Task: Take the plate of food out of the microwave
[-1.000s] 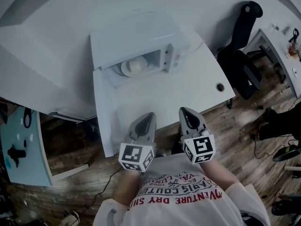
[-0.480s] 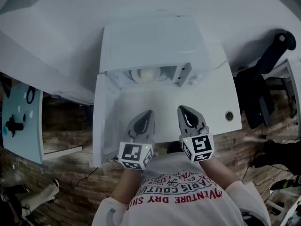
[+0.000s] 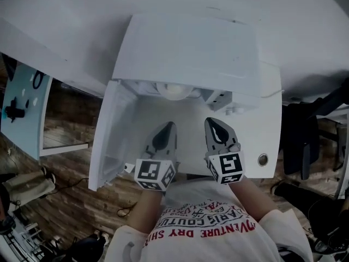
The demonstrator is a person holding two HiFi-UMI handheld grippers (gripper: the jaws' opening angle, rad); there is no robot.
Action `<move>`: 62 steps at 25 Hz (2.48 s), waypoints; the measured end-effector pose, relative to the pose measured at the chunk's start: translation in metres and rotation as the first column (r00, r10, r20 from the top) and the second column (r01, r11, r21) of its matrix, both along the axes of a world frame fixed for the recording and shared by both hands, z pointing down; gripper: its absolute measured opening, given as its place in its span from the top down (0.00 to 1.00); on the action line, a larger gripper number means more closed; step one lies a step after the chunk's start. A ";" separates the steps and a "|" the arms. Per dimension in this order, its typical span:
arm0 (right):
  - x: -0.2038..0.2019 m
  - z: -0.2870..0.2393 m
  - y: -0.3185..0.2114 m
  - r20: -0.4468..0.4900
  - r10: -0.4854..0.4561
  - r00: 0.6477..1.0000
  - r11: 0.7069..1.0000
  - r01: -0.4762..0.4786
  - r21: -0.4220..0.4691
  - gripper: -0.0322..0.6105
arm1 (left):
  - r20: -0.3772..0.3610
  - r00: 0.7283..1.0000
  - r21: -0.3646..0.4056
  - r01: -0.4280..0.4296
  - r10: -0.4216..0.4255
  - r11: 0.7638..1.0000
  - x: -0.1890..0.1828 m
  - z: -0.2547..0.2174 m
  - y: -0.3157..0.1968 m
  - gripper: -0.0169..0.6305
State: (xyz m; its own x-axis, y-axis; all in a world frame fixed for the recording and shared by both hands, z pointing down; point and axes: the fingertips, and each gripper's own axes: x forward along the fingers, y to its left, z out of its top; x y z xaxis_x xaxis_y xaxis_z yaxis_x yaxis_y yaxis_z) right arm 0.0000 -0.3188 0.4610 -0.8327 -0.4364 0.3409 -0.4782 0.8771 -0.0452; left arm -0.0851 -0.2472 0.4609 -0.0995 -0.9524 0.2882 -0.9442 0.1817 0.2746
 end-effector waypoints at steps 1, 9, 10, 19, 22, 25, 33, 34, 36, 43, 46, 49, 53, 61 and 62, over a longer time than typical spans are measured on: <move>-0.003 0.004 -0.004 -0.002 -0.014 1.000 1.000 0.014 -0.009 0.93 | -0.003 1.000 -0.005 0.025 -0.025 1.000 -0.003 0.005 -0.002 0.96; -0.023 0.039 -0.023 -0.031 -0.092 0.995 0.993 0.090 -0.073 0.93 | -0.113 0.983 0.019 0.149 -0.146 0.989 -0.019 0.042 -0.014 0.96; -0.026 0.043 -0.022 -0.036 -0.104 0.994 0.992 0.101 -0.081 0.93 | -0.154 0.976 0.036 0.163 -0.156 0.986 -0.022 0.045 -0.017 0.96; -0.044 0.075 -0.023 -0.083 -0.169 0.982 0.983 0.161 -0.086 0.93 | -0.521 0.817 0.031 0.307 -0.247 0.951 -0.050 0.098 -0.042 0.84; -0.044 0.082 -0.023 -0.100 -0.175 0.979 0.981 0.166 -0.096 0.93 | -0.646 0.715 0.022 0.368 -0.268 0.930 -0.061 0.111 -0.048 0.82; -0.043 0.087 -0.024 -0.114 -0.178 0.977 0.981 0.166 -0.104 0.93 | -0.726 0.638 0.027 0.400 -0.257 0.916 -0.072 0.116 -0.058 0.82; -0.043 0.098 -0.028 -0.145 -0.177 0.974 0.981 0.162 -0.108 0.93 | -0.796 0.544 -0.006 0.434 -0.267 0.901 -0.082 0.128 -0.073 0.83; -0.043 0.098 -0.028 -0.149 -0.177 0.973 0.981 0.162 -0.108 0.93 | -0.809 0.524 -0.013 0.438 -0.267 0.899 -0.082 0.129 -0.074 0.83; -0.044 0.100 -0.027 -0.156 -0.179 0.971 0.981 0.163 -0.107 0.93 | -0.827 0.495 -0.025 0.441 -0.266 0.897 -0.082 0.132 -0.077 0.83; -0.043 0.107 -0.030 -0.182 -0.164 0.969 0.984 0.148 -0.096 0.93 | -0.849 0.454 -0.066 0.418 -0.271 0.906 -0.082 0.133 -0.081 0.89; -0.043 0.105 -0.034 -0.179 -0.150 0.972 0.987 0.135 -0.090 0.93 | -0.864 0.425 -0.072 0.427 -0.270 0.901 -0.083 0.133 -0.079 0.90; -0.043 0.104 -0.036 -0.176 -0.133 0.975 0.989 0.118 -0.090 0.93 | -0.872 0.410 -0.074 0.430 -0.268 0.900 -0.085 0.132 -0.078 0.91; -0.042 0.100 -0.035 -0.176 -0.122 0.977 0.991 0.109 -0.082 0.93 | -0.872 0.426 -0.041 0.429 -0.242 0.902 -0.087 0.123 -0.075 0.94; -0.039 0.094 -0.030 -0.178 -0.094 0.979 0.994 0.083 -0.069 0.93 | -0.898 0.407 0.014 0.408 -0.168 0.913 -0.085 0.113 -0.069 0.95; -0.038 0.093 -0.029 -0.180 -0.092 0.979 0.994 0.081 -0.068 0.93 | -0.903 0.399 0.019 0.406 -0.159 0.913 -0.084 0.112 -0.068 0.95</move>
